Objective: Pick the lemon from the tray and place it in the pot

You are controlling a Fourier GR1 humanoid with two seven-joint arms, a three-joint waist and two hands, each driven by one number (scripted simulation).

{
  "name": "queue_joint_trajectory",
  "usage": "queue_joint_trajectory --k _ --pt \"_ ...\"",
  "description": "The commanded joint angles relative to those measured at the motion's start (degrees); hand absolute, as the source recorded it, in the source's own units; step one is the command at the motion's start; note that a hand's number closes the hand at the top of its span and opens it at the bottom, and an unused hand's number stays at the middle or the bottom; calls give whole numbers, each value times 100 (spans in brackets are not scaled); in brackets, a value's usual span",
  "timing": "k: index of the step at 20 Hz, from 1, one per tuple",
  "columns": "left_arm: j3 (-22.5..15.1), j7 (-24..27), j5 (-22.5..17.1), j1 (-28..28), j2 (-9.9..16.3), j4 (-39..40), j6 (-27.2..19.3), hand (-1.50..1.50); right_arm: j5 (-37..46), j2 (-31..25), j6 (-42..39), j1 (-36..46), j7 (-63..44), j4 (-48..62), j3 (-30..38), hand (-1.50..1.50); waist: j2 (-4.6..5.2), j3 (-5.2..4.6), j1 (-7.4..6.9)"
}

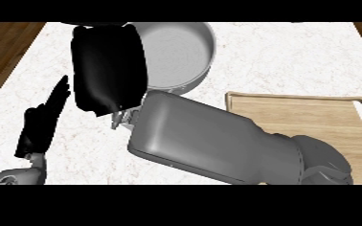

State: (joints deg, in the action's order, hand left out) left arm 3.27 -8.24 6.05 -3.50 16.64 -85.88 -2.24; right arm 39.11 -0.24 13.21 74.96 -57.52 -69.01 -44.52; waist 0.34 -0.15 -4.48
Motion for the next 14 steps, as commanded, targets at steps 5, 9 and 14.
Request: queue_joint_trajectory --k 5,9,14 --pt "287 161 -173 91 211 22 199 0 -650 23 1094 742 786 1763 404 150 41 -1 58" --pt "208 -132 -171 199 160 -338 206 0 -1020 24 1204 1003 1633 2603 787 150 45 4 51" --pt "173 178 -15 8 18 32 53 0 -1290 24 1259 1057 2629 3617 903 150 103 -3 19"
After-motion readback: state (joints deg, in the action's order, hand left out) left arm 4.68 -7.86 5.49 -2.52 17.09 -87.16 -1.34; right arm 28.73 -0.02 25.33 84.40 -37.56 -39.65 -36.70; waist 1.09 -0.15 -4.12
